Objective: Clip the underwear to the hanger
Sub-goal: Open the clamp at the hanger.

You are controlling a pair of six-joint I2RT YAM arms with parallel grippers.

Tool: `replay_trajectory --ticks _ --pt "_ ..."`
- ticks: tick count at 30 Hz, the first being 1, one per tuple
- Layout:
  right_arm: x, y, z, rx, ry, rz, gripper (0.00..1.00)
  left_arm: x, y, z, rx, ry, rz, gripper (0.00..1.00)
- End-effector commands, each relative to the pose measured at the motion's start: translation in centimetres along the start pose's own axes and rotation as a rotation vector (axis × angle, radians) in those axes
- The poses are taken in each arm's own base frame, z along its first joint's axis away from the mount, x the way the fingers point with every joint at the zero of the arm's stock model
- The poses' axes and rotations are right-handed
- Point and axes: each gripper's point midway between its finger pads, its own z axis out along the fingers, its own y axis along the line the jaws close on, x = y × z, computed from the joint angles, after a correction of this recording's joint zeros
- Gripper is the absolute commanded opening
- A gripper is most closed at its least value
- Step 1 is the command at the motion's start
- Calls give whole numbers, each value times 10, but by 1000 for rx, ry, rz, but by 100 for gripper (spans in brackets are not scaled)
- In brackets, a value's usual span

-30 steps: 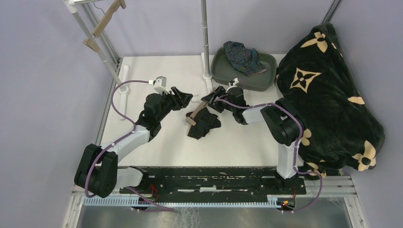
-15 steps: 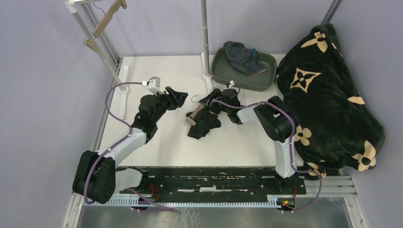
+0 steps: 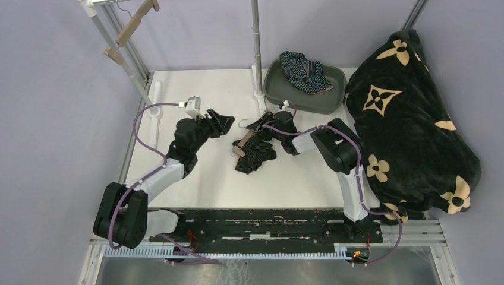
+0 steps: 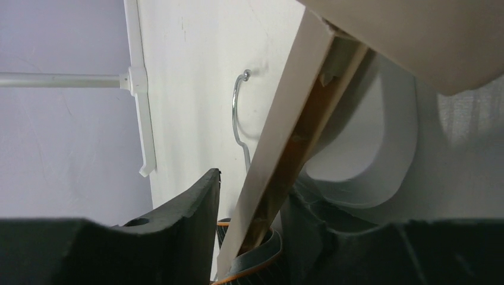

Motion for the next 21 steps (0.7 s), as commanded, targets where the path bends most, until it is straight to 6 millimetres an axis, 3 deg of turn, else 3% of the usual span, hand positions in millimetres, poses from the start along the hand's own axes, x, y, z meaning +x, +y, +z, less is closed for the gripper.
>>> replay_trajectory --ticks 1,6,11,15,21 --pt "-4 -1 8 -20 -25 -28 47 -11 -10 3 56 -42 14 64" --pt "-4 2 6 -59 -34 -60 43 -9 -7 4 52 -37 16 64" --pt "-6 9 1 -97 -47 -91 24 -8 -6 4 52 -38 14 63" --pt "-6 13 -2 -115 -48 -109 22 -8 -5 3 50 -37 11 63" --pt "-8 42 -25 -222 -32 -193 21 -10 -3 2 49 -44 9 63"
